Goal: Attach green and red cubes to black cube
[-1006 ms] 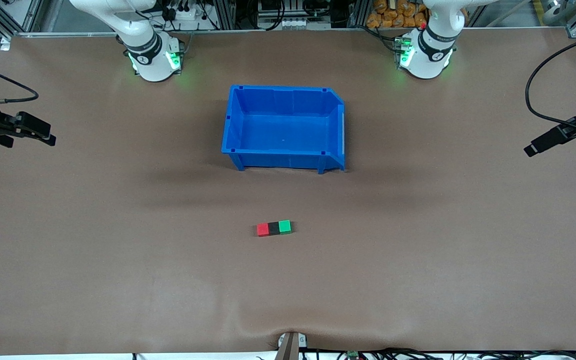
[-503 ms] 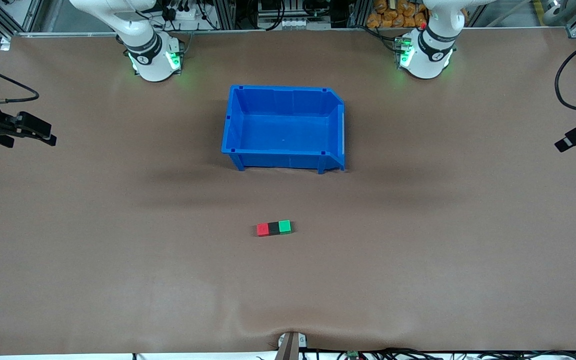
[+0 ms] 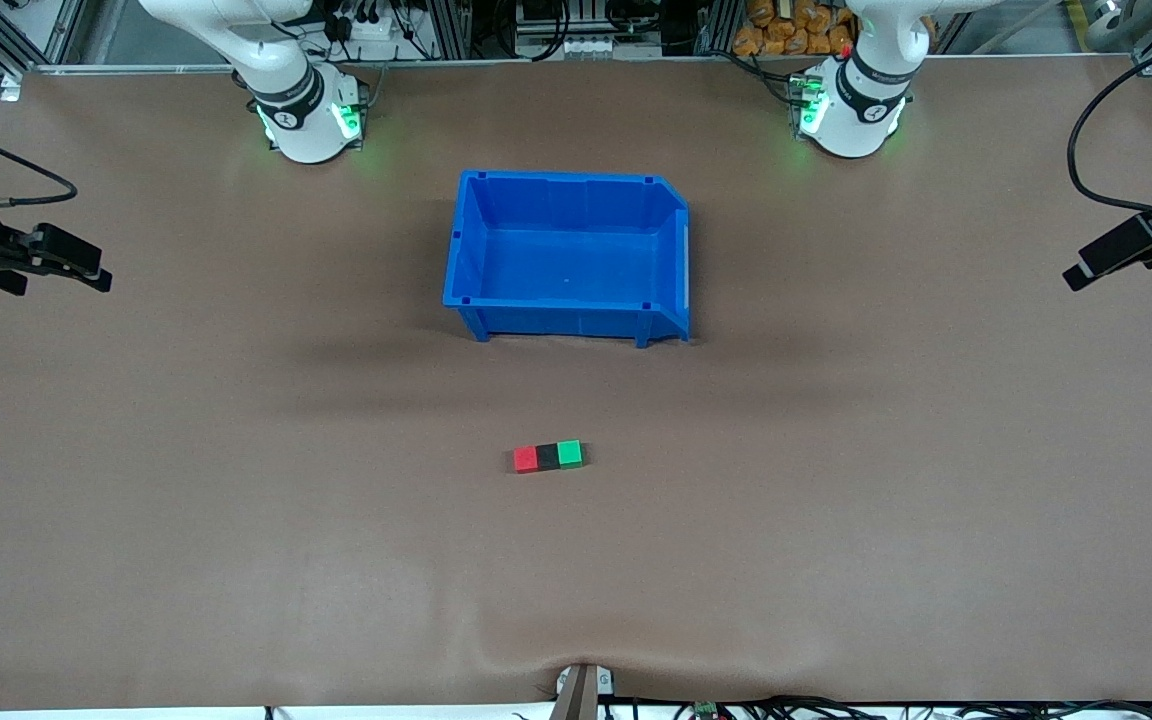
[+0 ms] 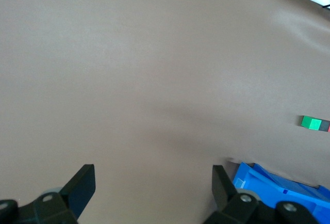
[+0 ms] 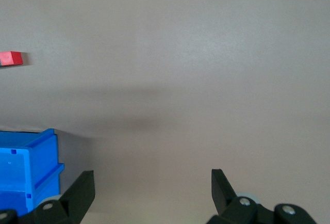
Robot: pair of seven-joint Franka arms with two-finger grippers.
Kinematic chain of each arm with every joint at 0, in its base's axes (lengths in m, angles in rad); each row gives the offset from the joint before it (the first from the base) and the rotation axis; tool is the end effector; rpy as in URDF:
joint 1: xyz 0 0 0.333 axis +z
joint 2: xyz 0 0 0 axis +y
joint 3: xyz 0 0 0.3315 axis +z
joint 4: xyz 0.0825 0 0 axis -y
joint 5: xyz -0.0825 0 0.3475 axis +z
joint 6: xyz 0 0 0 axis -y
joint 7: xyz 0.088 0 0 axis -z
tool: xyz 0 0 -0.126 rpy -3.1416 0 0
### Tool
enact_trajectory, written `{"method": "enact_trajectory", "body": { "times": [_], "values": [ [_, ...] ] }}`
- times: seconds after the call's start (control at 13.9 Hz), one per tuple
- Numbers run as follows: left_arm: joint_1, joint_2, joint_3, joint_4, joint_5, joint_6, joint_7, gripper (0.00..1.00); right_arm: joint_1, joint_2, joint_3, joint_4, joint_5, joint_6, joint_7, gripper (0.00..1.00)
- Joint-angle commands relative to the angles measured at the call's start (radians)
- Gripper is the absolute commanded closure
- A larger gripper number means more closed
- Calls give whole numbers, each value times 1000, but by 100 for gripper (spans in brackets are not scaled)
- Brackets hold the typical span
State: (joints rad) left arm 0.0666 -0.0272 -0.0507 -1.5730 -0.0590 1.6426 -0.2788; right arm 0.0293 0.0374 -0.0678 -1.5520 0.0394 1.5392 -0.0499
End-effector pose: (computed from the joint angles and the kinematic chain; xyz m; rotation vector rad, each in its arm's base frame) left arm 0.5186 0.0008 0.6411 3.0352 0.4526 0.1357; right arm 0.5252 -0.0144 0.6071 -3.1016 -0.0181 0.0751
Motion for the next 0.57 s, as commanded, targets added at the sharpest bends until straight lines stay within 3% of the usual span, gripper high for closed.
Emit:
{"method": "enact_trajectory", "body": {
  "times": [0.0, 0.5],
  "values": [
    [-10, -40, 18, -18, -4, -17, 0, 0, -14, 4, 9, 16, 2, -7, 8, 0],
    [-19, -45, 31, -12, -2, -55, 10, 0, -11, 4, 9, 16, 2, -7, 8, 0]
  ]
}}
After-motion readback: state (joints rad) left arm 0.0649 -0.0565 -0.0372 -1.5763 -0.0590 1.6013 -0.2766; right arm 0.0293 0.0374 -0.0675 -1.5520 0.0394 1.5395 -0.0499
